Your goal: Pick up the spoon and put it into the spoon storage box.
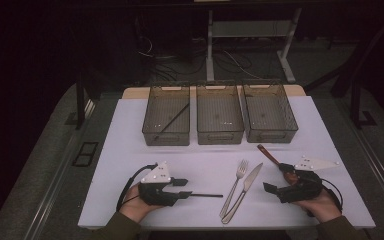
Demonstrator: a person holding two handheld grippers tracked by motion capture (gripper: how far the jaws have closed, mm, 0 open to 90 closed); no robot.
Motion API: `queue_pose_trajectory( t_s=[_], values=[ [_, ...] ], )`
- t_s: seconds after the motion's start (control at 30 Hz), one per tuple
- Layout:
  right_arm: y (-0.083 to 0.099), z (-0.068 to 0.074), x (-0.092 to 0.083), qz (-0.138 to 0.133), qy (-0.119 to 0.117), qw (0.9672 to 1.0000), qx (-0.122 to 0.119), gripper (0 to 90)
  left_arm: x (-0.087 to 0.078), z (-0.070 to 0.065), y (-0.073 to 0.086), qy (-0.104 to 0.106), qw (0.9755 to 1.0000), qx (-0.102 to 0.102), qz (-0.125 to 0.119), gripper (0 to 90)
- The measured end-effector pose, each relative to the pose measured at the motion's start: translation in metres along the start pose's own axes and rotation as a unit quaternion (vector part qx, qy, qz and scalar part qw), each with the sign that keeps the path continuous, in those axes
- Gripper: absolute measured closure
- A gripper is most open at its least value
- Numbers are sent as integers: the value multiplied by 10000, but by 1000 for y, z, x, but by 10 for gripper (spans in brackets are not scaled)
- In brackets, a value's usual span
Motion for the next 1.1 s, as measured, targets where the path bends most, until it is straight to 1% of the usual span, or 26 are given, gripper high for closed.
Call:
queue_pose_trajectory(
  t_s=[0.03, 0.1, 0.2, 0.27, 0.33, 0.5, 0.63, 0.77, 0.83, 0.97, 1.1],
  values=[
    [0, 0, 0, 10, 5, 10000, 12, 24, 3, 0, -2, 44, 10000, 35, 2, 618],
    [0, 0, 0, 13, 7, 10000, 4, 24, 11, -1, -7, 104, 9999, 84, 17, 630],
    [0, 0, 0, 21, 17, 10000, 23, 24, 24, -2, -13, 241, 9996, 100, 61, 661],
    [0, 0, 0, 26, 14, 10000, 22, 24, 33, -3, -16, 306, 9993, 142, 156, 673],
    [0, 0, 1, 27, 14, 10000, 7, 24, 41, -4, -17, 351, 9989, 203, 245, 683],
    [0, 0, 1, 37, 16, 10000, 8, 24, 56, -5, -19, 466, 9980, 205, 386, 716],
    [0, 0, 1, 32, 15, 10000, 6, 24, 66, -2, -19, 544, 9968, 264, 516, 742],
    [0, 0, 1, 30, 13, 10000, 4, 24, 73, 0, -18, 600, 9958, 284, 631, 779],
    [0, 0, 0, 27, 2, 10000, 6, 24, 75, 1, -17, 578, 9955, 304, 683, 788],
    [0, 0, 0, 23, 1, 10000, 16, 24, 76, 1, -16, 600, 9943, 364, 802, 802],
    [0, 0, 0, 30, 2, 10000, 7, 24, 76, 1, -16, 610, 9940, 401, 817, 820]
  ],
)
Point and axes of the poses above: each handheld gripper's, and its own axes: x roughly forward along the jaws, y roughly out of its underside, z roughly to its left, the point moved 2 cm from there along x, roughly forward along the jaws, and after that the axes turned 4 degrees about x, right-handed, at the moved point
